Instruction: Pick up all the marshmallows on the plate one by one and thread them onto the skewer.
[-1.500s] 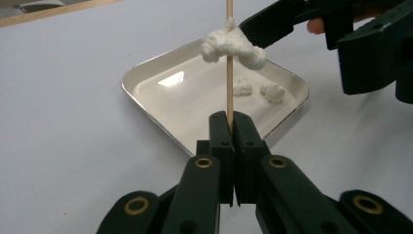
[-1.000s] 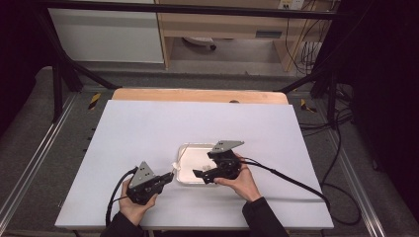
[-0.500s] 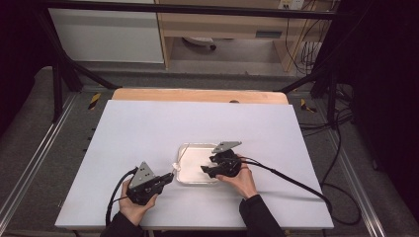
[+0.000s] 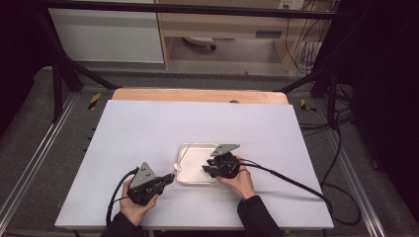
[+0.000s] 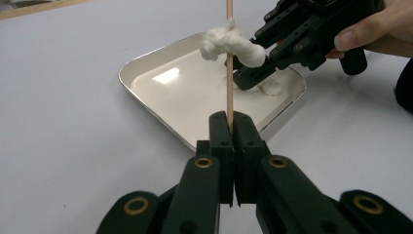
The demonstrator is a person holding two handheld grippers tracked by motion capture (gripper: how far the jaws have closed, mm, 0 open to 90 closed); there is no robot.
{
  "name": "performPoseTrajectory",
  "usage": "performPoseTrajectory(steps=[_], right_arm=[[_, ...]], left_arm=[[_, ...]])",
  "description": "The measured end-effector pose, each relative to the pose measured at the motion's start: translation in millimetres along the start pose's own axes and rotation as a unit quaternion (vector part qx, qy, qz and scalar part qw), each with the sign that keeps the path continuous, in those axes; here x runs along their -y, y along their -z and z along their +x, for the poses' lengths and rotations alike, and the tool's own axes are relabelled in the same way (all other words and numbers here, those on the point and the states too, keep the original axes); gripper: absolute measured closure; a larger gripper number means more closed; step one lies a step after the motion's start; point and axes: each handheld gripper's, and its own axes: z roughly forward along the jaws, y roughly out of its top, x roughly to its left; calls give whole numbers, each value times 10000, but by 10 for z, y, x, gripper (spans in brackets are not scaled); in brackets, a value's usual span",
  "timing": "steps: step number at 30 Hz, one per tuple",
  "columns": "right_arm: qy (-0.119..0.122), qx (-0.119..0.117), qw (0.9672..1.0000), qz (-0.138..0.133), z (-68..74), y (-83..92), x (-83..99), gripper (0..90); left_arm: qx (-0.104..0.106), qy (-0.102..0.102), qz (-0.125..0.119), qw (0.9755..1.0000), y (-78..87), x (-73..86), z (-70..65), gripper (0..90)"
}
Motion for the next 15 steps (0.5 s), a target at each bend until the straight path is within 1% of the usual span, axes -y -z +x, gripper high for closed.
performPoseTrajectory(steps=[3, 5, 7, 11, 15], right_arm=[[-67, -29, 10000, -29, -8, 9, 12, 708], [-76, -2, 10000, -35, -17, 16, 17, 717], [-124, -20, 9999, -99, -29, 41, 21, 723], [-200, -117, 9993, -294, -36, 158, 1, 729], [-243, -227, 9980, -545, -17, 337, -56, 733]], left_arm=[[13, -6, 4, 10000, -2, 1, 2, 886], [13, -6, 2, 10000, -2, 2, 2, 887], [13, -13, -1, 10000, -3, 2, 2, 886], [27, -16, 4, 10000, -5, 2, -2, 886], [54, -47, -1, 10000, -14, 1, -16, 886]])
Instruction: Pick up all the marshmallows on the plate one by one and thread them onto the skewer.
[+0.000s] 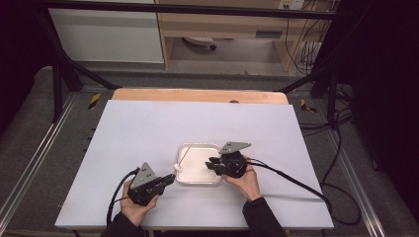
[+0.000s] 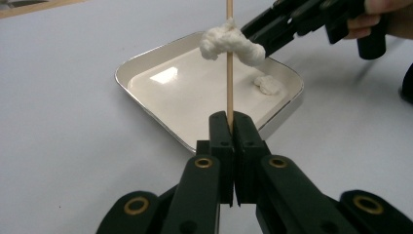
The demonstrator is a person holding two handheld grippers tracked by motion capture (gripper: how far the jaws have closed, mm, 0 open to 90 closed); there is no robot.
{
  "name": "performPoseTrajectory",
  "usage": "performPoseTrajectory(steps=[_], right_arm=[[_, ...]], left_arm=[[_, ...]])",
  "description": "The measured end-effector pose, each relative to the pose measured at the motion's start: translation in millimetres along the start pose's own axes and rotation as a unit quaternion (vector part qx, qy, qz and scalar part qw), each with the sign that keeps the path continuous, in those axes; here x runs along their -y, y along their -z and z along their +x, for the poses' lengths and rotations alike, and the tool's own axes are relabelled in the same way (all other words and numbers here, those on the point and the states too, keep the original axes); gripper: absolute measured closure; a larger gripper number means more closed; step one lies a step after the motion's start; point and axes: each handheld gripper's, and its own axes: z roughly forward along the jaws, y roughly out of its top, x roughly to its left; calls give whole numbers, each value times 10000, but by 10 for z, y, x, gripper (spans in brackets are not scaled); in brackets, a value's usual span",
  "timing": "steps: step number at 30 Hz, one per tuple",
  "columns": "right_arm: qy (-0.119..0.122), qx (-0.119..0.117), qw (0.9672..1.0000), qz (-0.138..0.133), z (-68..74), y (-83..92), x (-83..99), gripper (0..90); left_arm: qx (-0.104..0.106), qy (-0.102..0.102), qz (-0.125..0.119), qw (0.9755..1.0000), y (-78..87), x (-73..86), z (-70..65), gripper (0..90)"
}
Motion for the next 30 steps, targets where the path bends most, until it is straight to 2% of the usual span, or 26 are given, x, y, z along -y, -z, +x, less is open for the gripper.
performPoseTrajectory(steps=[2, 3, 9, 12, 16, 23, 28, 30], right_arm=[[-31, -89, 9998, -167, 16, 96, -47, 736], [-51, -128, 9996, -257, 25, 144, -70, 737], [-191, -390, 9967, -678, 59, 419, -183, 741], [-309, -505, 9943, -891, 56, 541, -241, 743], [-451, -703, 9893, -1197, 46, 676, -318, 745], [-535, -915, 9842, -1421, 94, 744, -458, 748], [-654, -1025, 9806, -1535, 101, 715, -531, 752], [-692, -1050, 9803, -1520, 101, 685, -546, 752]], left_arm=[[19, -39, -10, 10000, -4, -1, -4, 886], [-64, 3, 56, 10000, 9, 3, -11, 886], [-33, -16, 57, 10000, 3, 2, -24, 886], [-27, -36, 58, 10000, -1, 1, -30, 886], [-4, -43, 62, 10000, -5, 0, -38, 886], [18, -76, 65, 9999, -8, -2, -44, 886], [53, -99, 61, 9999, -12, -6, -54, 886], [56, -110, 62, 9999, -15, -6, -59, 886]])
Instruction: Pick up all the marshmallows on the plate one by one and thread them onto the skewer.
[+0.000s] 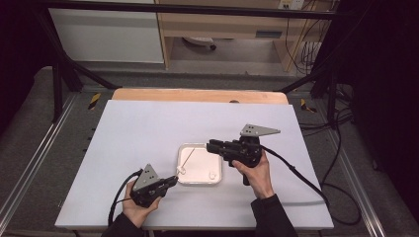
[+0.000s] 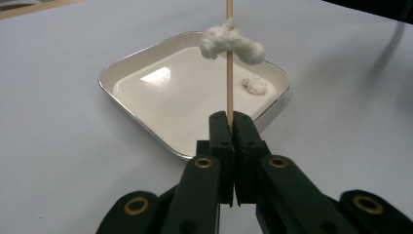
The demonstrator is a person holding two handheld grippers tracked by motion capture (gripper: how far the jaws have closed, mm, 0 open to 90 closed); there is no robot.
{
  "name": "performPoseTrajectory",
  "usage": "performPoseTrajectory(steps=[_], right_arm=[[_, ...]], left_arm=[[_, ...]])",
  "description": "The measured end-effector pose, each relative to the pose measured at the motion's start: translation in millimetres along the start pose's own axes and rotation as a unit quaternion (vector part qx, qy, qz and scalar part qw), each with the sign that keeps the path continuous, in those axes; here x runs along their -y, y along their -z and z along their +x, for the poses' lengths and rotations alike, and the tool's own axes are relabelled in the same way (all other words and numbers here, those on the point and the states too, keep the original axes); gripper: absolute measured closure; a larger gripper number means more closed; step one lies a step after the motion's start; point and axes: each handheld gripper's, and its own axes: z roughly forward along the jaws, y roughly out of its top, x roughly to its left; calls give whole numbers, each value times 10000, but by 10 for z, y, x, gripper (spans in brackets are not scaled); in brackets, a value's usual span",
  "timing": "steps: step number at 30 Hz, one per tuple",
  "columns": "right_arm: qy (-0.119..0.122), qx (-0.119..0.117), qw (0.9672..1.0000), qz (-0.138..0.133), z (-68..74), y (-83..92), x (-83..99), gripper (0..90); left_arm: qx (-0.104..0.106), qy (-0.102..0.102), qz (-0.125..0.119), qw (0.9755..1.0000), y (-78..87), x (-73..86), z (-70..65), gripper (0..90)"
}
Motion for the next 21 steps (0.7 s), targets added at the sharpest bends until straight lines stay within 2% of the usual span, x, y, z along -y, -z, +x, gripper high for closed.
performPoseTrajectory(steps=[13, 21], right_arm=[[-239, -175, 9996, 5, -47, -240, 10, 749], [-284, -213, 9993, 73, -54, -284, 30, 749]], left_arm=[[43, -42, 3, 10000, -9, -5, -17, 887], [49, -63, -3, 10000, -12, -7, -23, 887]])
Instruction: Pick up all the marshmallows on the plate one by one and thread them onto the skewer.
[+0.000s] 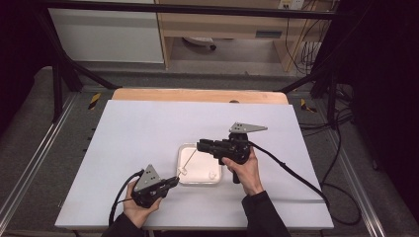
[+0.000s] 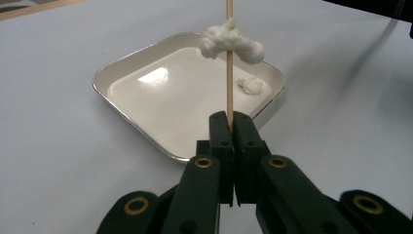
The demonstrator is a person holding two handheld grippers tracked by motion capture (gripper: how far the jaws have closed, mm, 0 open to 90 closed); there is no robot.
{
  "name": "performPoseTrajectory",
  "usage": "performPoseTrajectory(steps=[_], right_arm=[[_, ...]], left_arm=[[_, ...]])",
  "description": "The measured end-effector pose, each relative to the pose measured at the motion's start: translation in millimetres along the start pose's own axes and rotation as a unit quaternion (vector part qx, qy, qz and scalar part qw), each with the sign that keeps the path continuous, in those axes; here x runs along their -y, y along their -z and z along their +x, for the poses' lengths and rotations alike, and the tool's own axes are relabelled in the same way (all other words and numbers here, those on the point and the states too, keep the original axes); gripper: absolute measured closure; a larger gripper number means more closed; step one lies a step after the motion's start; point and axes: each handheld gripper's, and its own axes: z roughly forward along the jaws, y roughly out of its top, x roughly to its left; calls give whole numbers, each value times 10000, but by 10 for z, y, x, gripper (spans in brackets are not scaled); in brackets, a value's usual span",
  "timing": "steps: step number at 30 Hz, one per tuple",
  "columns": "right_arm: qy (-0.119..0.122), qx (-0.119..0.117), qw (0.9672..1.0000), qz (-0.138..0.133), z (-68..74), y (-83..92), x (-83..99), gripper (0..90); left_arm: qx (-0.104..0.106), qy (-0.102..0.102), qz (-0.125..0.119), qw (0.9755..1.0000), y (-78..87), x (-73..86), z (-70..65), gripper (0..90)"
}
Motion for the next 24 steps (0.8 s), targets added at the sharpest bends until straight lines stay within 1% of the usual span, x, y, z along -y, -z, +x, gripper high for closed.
performPoseTrajectory(steps=[6, 12, 16, 24], right_arm=[[-49, -41, 10000, 69, -14, -36, 25, 750], [-137, -123, 9997, 132, -15, -55, 43, 762], [-186, -221, 9994, 167, -8, -68, 59, 774], [-191, -297, 9988, 330, 9, -86, 99, 795]], left_arm=[[-8, -9, -9, 10000, 4, 2, -3, 887], [-23, -94, -7, 10000, 3, 7, -15, 887], [-28, -163, 37, 9999, 1, 10, -20, 887], [-33, -284, 178, 9994, -29, 23, -27, 888]])
